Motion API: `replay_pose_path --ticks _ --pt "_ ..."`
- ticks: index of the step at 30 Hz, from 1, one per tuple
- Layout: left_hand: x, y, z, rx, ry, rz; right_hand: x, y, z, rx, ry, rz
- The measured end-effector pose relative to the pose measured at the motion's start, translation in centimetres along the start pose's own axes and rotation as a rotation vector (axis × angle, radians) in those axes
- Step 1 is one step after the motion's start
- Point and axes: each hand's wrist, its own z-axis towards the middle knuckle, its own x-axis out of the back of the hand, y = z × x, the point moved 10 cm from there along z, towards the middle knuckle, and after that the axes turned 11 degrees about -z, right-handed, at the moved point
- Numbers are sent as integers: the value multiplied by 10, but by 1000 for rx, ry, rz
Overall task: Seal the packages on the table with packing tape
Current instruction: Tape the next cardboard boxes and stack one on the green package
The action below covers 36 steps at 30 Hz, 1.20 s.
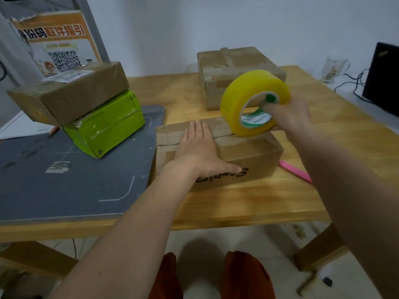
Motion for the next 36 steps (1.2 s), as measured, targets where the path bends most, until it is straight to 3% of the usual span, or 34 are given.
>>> replay_pose_path --ticks 3,7,14,18,21,28,33,36 --pt "0 -1 1 -8 3 -27 32 27 11 -101 89 93" --pt "0 1 3 -17 -5 -25 40 38 15 -85 140 128" --pt "-2 -1 5 -21 -4 -7 73 53 31 23 270 -153" --pt "-3 -1 9 -17 -11 5 76 98 33 -55 226 -261" --pt "-4 0 11 -15 -22 8 61 122 34 -142 190 -161" --pt "-6 17 13 -16 -108 45 46 122 33 -119 194 -254" --pt "-20 127 23 -350 -88 30 40 108 32 -63 210 -371" --pt "-23 149 27 -417 -61 2 43 114 31 -89 212 -364"
